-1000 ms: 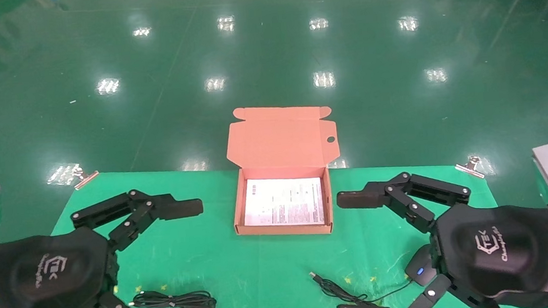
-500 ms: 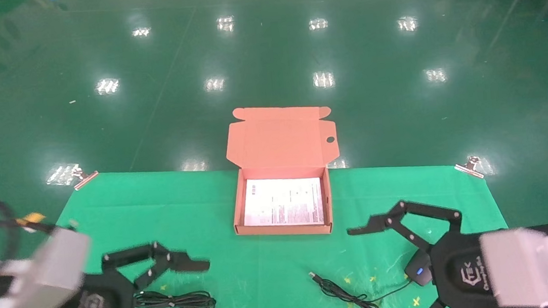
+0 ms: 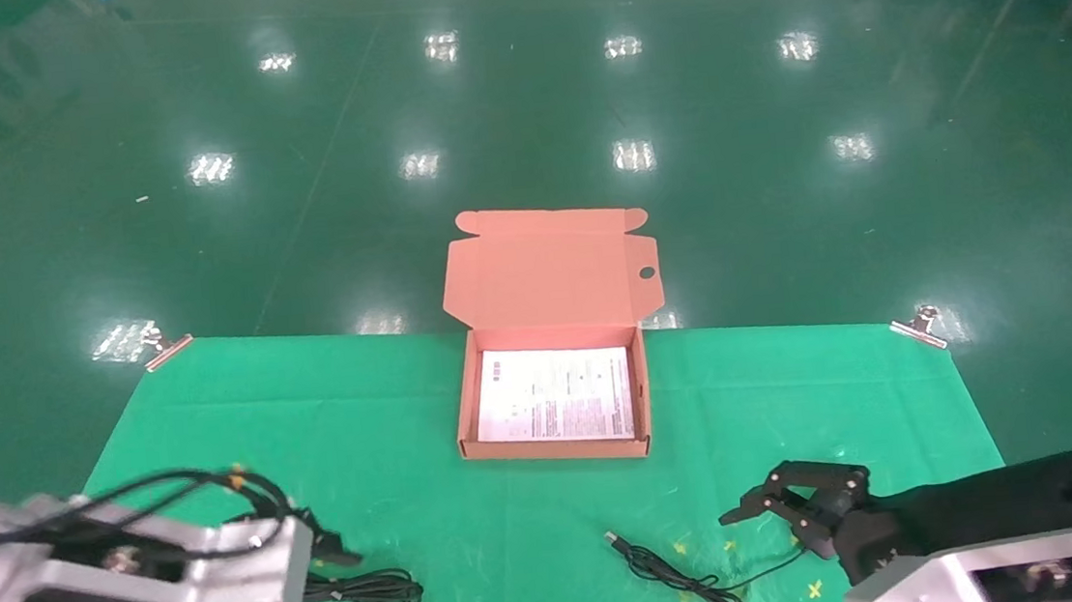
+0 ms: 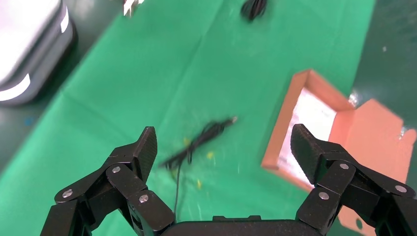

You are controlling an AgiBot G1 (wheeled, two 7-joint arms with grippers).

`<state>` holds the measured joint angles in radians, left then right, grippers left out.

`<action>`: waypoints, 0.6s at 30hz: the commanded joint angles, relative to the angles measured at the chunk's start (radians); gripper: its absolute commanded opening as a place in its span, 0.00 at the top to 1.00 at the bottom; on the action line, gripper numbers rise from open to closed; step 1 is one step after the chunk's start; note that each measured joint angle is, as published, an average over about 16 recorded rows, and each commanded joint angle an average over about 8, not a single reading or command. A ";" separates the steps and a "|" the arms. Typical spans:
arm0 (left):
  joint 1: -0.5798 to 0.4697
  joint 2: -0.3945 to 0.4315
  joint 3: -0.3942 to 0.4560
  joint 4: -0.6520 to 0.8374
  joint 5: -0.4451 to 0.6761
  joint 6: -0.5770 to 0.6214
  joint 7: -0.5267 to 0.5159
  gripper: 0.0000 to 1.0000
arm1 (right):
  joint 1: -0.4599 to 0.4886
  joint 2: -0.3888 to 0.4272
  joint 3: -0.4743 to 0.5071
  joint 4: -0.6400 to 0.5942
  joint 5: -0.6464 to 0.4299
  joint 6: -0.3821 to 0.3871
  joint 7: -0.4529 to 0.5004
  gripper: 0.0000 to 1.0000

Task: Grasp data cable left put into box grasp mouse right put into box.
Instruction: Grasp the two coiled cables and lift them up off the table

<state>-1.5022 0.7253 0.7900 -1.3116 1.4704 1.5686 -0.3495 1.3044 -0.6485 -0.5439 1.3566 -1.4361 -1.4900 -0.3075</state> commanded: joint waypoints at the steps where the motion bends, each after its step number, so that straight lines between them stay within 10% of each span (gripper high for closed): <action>1: -0.036 0.021 0.058 0.001 0.072 -0.002 0.006 0.00 | 0.003 -0.012 -0.021 0.001 -0.050 0.019 -0.030 0.00; 18: -0.003 0.139 0.188 0.068 0.403 -0.166 -0.113 0.00 | -0.100 -0.147 -0.136 -0.011 -0.385 0.217 0.049 0.00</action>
<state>-1.5080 0.8653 0.9742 -1.2329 1.8575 1.4075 -0.4491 1.2110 -0.7946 -0.6778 1.3441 -1.8173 -1.2790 -0.2598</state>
